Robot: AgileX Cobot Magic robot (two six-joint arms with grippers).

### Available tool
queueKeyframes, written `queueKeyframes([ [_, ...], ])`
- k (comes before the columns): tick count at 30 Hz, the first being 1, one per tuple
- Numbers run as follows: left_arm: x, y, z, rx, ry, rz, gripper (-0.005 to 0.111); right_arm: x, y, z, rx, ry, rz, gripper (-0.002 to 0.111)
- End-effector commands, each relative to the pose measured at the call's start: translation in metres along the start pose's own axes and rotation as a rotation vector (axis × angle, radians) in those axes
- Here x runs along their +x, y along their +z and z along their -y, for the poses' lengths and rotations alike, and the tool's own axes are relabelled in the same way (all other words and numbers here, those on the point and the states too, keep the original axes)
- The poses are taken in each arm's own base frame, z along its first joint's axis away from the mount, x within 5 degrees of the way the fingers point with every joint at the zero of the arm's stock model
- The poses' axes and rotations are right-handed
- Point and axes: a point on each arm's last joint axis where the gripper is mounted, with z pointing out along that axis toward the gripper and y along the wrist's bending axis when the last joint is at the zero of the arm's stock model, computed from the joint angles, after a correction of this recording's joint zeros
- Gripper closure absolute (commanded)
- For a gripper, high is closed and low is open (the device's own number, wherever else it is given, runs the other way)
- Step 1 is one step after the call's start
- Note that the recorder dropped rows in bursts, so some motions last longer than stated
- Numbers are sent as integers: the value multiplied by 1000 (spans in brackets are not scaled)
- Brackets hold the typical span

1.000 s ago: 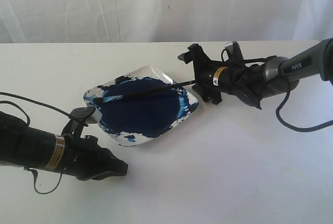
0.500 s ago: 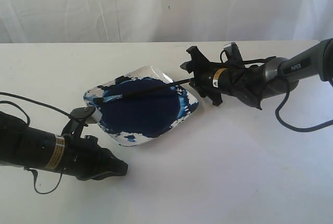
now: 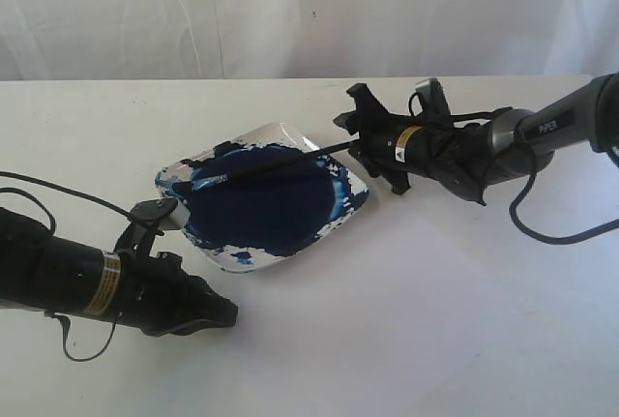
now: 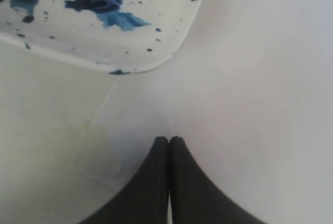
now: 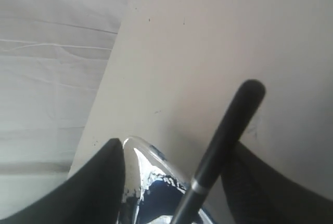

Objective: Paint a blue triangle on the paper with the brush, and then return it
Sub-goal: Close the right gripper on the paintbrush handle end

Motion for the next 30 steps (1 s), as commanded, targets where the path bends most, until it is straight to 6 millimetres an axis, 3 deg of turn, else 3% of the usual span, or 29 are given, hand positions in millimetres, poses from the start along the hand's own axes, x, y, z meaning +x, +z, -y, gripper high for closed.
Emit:
queueKeyframes([
  [1, 0, 0, 0, -3, 4, 0, 107, 7, 6, 24, 79, 49, -19, 59],
  [9, 0, 0, 0, -3, 4, 0, 107, 7, 6, 24, 77, 49, -19, 76],
  [30, 0, 0, 0, -3, 4, 0, 107, 7, 6, 24, 79, 24, -23, 99],
])
